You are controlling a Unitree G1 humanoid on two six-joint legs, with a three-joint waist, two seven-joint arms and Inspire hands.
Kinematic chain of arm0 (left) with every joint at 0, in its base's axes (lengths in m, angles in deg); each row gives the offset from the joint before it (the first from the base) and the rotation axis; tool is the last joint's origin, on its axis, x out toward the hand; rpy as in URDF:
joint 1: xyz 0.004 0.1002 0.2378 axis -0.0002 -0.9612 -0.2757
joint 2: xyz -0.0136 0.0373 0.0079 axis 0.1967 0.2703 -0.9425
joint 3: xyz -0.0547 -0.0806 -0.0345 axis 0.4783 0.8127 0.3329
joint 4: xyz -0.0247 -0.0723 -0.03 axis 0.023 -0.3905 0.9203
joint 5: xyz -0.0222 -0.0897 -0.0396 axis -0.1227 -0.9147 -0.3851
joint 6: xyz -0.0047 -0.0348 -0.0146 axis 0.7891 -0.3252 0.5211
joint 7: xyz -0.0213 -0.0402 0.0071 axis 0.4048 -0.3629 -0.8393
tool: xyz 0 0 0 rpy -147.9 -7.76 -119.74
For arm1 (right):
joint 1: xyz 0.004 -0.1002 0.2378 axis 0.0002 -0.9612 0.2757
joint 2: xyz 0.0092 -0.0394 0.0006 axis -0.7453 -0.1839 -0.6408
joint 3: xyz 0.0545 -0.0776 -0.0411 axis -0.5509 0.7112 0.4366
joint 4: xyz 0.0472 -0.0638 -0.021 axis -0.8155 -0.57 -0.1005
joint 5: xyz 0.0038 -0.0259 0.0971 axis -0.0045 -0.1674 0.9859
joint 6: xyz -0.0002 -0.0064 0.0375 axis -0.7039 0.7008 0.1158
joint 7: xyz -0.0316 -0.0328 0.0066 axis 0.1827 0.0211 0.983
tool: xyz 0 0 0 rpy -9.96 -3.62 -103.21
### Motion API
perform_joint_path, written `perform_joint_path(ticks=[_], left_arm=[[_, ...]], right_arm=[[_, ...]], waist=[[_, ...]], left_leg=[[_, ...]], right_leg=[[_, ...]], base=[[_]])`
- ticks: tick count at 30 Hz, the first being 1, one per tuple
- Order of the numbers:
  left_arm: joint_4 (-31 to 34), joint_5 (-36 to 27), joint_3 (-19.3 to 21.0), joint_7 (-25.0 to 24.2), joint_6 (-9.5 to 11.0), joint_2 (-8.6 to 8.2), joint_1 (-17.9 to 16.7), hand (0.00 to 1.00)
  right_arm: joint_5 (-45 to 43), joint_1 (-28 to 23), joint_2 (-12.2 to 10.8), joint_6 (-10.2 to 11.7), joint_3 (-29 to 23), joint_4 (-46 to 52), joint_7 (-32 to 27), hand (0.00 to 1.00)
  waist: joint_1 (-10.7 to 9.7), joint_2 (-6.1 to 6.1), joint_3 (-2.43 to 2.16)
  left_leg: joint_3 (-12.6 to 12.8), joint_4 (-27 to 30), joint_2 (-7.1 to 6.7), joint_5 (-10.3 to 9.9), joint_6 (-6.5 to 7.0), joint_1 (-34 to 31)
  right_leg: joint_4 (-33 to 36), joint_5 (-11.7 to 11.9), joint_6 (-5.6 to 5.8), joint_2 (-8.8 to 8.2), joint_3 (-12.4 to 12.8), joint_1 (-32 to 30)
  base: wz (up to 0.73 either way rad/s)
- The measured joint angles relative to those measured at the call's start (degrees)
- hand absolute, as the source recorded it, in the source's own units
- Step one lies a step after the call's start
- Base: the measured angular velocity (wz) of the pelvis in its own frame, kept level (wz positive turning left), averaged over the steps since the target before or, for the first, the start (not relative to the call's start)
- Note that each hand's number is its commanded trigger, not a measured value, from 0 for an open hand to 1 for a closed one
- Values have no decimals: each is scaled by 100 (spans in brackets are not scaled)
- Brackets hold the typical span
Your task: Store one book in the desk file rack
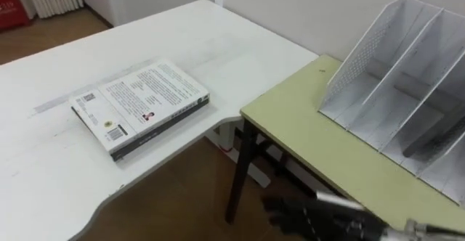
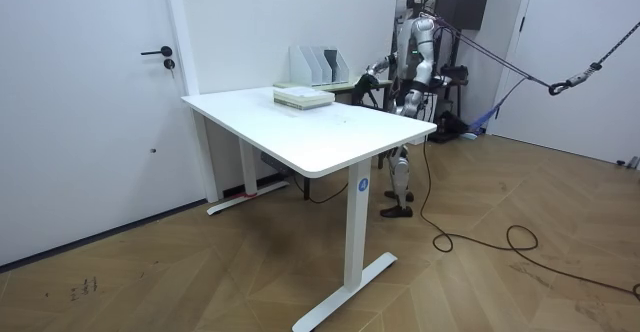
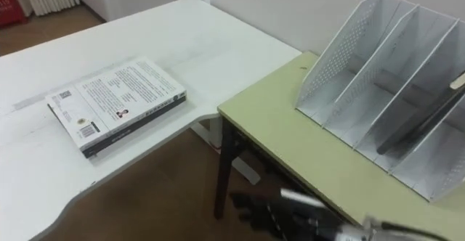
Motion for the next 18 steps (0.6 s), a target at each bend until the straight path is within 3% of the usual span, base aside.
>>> perform_joint_path(ticks=[3, 5, 6, 8, 11, 14, 18], left_arm=[[-48, 0, -95, -3, 62, -35, 32, 0], [-163, -1, -83, 44, 111, -79, -1, 0], [-171, 3, -83, 63, 112, -90, -18, 0], [-158, 19, -11, 139, 125, -134, -89, 0], [-295, 148, 329, 195, 125, -265, -141, 0], [-365, 608, 737, 199, 98, -385, -139, 0], [-354, 837, 889, 326, -22, -505, -157, 0]], right_arm=[[-625, -273, -273, 119, -34, -1274, -12, 0], [-902, -302, -591, 172, -73, -2573, -255, 0], [-927, -307, -647, 196, -87, -2908, -336, 0], [-838, -311, -988, 296, -681, -4043, -626, 0], [-731, -245, -1302, 519, -1276, -5101, -906, 0], [-747, -81, -1393, 575, -1601, -5826, -1208, 0], [-791, 9, -1439, 543, -1827, -6232, -1759, 0]], waist=[[-43, 82, -66], [-85, 123, -92], [-109, 111, -89], [-168, 129, -91], [-296, 165, -84], [-308, 180, -93], [-331, 263, -84]], left_leg=[[-10, 7, -6, -1, 3, 7], [-8, 7, -6, 1, 3, 28], [-9, 9, -7, 1, 3, 30], [-9, 27, -8, -3, 6, 27], [2, 4, -48, -4, 4, 115], [24, -9, -61, -4, 4, 159], [-21, -101, -105, -6, 9, 341]], right_leg=[[3, 0, 0, 0, 6, 14], [4, 0, 0, 2, 5, 43], [4, 0, 0, 1, -3, 47], [-16, 0, 0, 6, 8, 62], [-108, -9, 3, 29, 47, 133], [-115, -37, 16, 15, 59, 136], [-214, -42, 47, -2, 44, 343]], base=[[2], [0], [0], [0], [0], [0], [3]])
